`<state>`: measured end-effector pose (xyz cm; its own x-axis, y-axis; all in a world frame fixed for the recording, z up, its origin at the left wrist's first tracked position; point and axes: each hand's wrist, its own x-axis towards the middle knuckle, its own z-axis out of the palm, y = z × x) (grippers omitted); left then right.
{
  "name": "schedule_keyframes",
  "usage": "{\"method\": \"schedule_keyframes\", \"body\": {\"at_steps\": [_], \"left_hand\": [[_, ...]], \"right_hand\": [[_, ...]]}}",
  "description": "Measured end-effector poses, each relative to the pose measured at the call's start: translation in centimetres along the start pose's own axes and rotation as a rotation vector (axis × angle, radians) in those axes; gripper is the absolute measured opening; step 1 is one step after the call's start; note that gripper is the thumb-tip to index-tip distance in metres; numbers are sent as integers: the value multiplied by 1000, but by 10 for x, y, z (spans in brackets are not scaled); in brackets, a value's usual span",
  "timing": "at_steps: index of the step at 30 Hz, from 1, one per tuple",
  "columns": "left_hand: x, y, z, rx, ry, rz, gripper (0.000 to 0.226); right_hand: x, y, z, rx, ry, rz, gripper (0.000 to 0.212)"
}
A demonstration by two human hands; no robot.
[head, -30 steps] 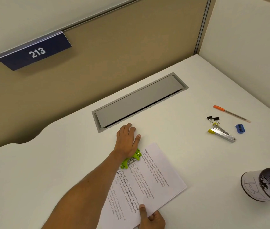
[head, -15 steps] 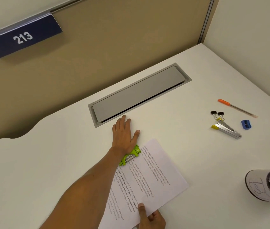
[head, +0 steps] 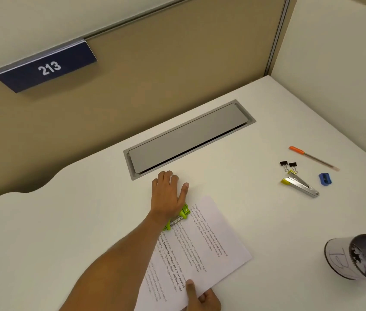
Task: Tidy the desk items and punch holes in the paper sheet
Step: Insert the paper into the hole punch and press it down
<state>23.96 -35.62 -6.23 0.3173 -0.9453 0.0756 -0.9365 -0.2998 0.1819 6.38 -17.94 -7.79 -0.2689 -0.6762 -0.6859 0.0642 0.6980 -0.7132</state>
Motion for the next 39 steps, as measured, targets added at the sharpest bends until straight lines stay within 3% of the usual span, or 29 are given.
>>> {"method": "schedule_keyframes", "body": {"at_steps": [5, 8, 10, 13, 15, 18, 21, 27, 36, 39], "left_hand": [[-13, 12, -17, -22, -104, -16, 56], [-25, 8, -25, -177, -141, -63, 41], [-34, 0, -37, -240, -221, -52, 47], [-43, -13, -54, -173, -358, -11, 56], [-47, -17, -59, -126, -396, -13, 48], [-52, -13, -60, -121, -390, -22, 27], [-57, -6, -58, -166, -345, -77, 22], [-65, 2, -49, -253, -212, -164, 30], [-63, -4, -52, -211, -325, -227, 52], [-80, -10, -59, -321, -252, -320, 65]], "right_hand": [[-5, -14, -7, -46, -96, 12, 6], [-8, -20, -7, -19, -92, -2, 11], [-12, -24, -6, 9, -88, 5, 14], [-16, -27, -5, 48, -78, 23, 16], [-17, -26, -4, 66, -55, 49, 17], [-17, -25, -5, 56, -48, 91, 14], [-19, -22, -8, 9, -61, 129, 9], [-22, -15, -12, -4, -26, 101, 8], [-25, 10, -36, 68, -39, 107, 10], [-23, 13, -44, 48, -59, 108, 9]]}}
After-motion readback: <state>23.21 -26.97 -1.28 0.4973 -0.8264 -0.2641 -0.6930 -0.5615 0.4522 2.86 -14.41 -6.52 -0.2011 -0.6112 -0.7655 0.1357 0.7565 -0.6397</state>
